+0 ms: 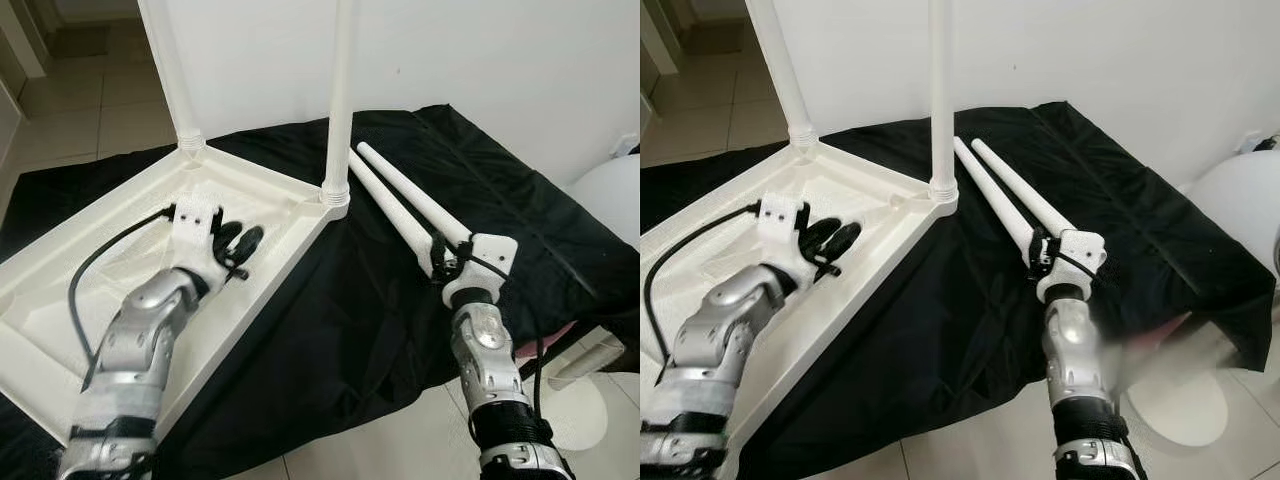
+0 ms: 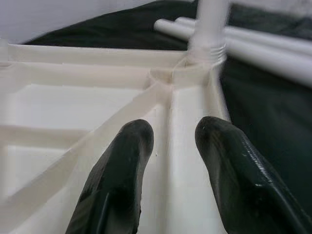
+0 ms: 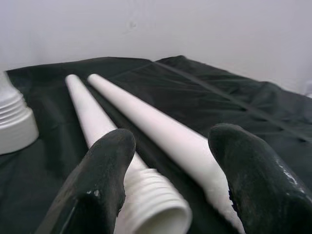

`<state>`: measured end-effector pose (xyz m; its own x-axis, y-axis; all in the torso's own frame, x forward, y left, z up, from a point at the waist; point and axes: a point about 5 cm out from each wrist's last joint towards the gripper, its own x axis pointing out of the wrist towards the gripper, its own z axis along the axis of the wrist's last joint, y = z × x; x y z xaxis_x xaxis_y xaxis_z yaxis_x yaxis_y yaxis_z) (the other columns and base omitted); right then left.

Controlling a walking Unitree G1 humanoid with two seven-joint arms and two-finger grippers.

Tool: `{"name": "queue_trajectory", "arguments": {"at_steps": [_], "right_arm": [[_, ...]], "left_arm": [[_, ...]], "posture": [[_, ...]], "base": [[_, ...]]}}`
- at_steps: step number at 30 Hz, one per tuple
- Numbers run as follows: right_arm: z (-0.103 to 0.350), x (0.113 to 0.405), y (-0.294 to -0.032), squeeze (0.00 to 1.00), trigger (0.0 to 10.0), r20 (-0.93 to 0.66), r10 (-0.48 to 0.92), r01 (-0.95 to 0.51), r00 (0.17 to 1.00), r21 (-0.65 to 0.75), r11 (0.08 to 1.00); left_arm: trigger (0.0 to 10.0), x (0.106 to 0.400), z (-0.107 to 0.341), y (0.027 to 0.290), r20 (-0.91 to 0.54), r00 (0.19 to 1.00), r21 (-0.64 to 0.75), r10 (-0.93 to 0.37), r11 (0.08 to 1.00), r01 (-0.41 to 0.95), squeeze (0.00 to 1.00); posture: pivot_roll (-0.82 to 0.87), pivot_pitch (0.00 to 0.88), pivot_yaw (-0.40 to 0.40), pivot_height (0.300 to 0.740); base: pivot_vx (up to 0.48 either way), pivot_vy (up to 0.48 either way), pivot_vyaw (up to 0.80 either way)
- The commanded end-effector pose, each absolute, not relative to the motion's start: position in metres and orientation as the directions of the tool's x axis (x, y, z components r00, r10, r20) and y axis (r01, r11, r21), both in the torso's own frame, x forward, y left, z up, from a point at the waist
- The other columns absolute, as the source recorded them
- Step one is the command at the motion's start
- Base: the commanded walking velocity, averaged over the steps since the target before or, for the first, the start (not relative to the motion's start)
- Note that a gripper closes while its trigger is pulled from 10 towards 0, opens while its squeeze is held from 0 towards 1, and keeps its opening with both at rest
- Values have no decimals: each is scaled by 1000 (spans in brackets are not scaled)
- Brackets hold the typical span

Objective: Building children table

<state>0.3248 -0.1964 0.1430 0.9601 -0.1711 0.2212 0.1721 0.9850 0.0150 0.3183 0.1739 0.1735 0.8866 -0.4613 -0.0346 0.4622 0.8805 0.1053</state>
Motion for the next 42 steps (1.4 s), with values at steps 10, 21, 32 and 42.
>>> {"name": "queue_trajectory", "arguments": {"at_steps": [10, 21, 32, 42], "right_arm": [[142, 327, -194, 0, 10000, 220, -161, 162, 962, 10, 987], [141, 328, -192, 0, 10000, 215, -153, 155, 965, 9, 988], [138, 329, -190, 0, 10000, 205, -145, 147, 968, 7, 989], [137, 329, -191, 0, 10000, 202, -146, 149, 968, 2, 989]], "left_arm": [[10000, 291, 162, 201, -156, 819, 179, -552, 800, 573, 0], [10000, 256, 146, 199, -270, 671, 114, -690, 669, 734, 0], [10000, 232, 138, 203, -369, 565, 36, -738, 596, 802, 0], [10000, 218, 141, 203, -381, 508, -30, -773, 559, 828, 0]], "posture": [[-17, 61, -11, 740], [-5, 62, -12, 740], [5, 65, -14, 740], [3, 65, -16, 740]], "base": [[0, 0, 0], [0, 0, 0], [0, 0, 0], [0, 0, 0]]}}
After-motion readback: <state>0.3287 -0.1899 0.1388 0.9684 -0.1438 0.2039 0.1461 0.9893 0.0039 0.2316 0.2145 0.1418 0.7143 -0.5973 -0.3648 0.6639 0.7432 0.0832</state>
